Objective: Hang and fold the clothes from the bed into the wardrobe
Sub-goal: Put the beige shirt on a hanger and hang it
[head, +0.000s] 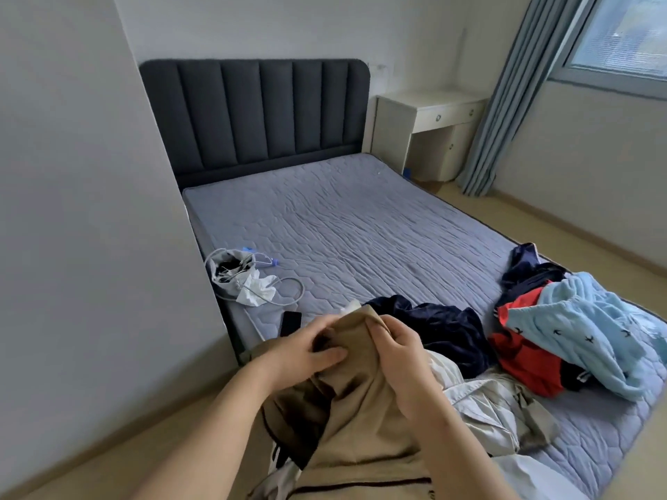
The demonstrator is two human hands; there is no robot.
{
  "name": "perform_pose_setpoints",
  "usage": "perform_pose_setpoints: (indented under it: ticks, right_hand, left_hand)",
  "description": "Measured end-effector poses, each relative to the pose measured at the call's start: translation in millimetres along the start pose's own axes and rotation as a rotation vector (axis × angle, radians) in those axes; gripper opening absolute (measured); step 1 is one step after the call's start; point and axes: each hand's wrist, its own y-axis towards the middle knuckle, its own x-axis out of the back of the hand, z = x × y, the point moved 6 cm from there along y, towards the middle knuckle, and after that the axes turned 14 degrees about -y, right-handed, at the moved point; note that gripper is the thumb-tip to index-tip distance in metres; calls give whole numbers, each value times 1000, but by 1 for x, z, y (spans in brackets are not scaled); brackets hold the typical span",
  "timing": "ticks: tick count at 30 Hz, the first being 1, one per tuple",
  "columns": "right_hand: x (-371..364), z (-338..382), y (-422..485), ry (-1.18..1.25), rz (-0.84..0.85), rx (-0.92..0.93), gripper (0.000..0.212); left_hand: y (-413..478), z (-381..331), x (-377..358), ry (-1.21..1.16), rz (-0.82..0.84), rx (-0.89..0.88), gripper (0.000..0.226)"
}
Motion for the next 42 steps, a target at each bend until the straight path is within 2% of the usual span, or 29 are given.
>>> perform_pose_setpoints:
  ticks: [2,4,5,7,9,12,14,17,22,26,32,35,39,42]
  right_hand:
    - [-11,6,2,40,60,42,30]
    - [-24,8,1,97,132,54,33]
    - [-30,8,0,99,157,56,33]
    - [-42,8,-1,94,180,63,33]
    - [-56,9,-2,79,223,74,25]
    - [-90,17,-9,70,328,127,22]
    - [-124,29,-24,55,431,177,23]
    - [-181,52,-63,42,604,243,28]
    - [-272,103,-161,24,922,378,24]
    - [-328,145,-257,59,1121,507,36]
    - [-394,179,-415,121,1358,628,44]
    - [-423,201,-502,138,1415,707,40]
    - [-454,226,-601,183,1479,753,37]
    - [-468,238,-666,213,1563,789,24]
  left_hand:
    - [-7,15,4,-24,-12,38,50]
    - [-15,26,12,26,-131,83,27]
    - [-21,30,17,92,-215,115,23]
    - [-37,37,26,190,-420,180,27]
    - [-60,44,34,142,-645,189,29]
    - [-108,51,47,60,-941,146,19]
    - [-151,57,59,38,-1127,162,17]
    - [-230,65,75,5,-1380,223,31]
    - [-379,71,79,-33,-1714,277,21]
    - [-496,72,68,-48,-1949,277,17]
    - [-658,88,34,-59,-2174,397,21]
    - [-747,92,17,-31,-2253,430,18]
    - [-848,99,-5,60,-2258,520,13]
    - [-915,111,-19,35,-2236,631,26]
